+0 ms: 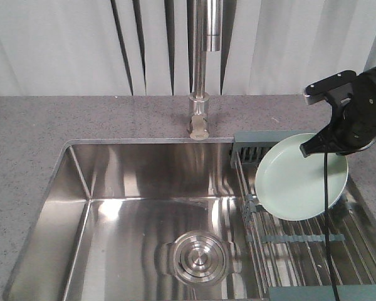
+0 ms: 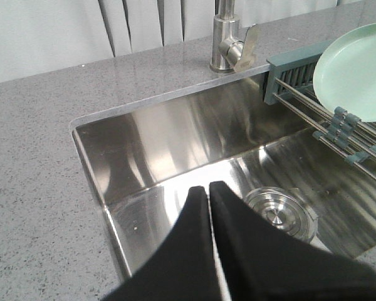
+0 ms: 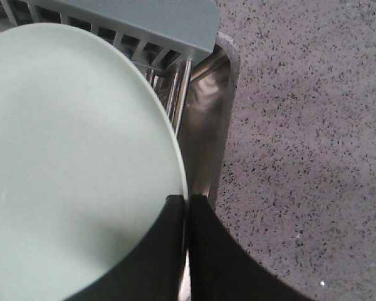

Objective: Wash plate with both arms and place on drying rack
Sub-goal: 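Lower the plate onto the wire drying rack with the right gripper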

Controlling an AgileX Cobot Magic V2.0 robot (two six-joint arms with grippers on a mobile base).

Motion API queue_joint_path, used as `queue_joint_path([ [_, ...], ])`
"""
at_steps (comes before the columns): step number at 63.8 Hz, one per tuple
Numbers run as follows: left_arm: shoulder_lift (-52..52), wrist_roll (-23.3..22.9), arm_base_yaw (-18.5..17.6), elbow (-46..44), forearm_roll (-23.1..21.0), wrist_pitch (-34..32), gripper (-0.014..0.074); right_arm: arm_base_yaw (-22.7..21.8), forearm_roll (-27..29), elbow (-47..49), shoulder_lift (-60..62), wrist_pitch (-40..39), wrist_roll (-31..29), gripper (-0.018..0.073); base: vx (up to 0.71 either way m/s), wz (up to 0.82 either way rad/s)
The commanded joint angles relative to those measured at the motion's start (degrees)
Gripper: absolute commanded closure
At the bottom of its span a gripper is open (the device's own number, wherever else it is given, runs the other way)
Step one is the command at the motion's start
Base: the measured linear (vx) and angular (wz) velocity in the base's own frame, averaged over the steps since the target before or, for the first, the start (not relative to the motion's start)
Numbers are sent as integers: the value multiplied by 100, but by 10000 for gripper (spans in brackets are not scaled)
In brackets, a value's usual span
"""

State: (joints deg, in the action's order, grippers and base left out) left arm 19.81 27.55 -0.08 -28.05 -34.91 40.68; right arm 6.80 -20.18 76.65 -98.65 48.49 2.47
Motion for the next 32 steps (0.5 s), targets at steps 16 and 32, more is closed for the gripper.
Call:
queue_joint_path([
  [16, 43, -8, -29, -141, -203, -337, 603, -11, -142, 163, 76, -255, -44, 559, 0, 0],
  [32, 43, -8, -29, -141, -203, -337, 603, -16, -192, 163, 58, -227, -102, 482, 0, 0],
])
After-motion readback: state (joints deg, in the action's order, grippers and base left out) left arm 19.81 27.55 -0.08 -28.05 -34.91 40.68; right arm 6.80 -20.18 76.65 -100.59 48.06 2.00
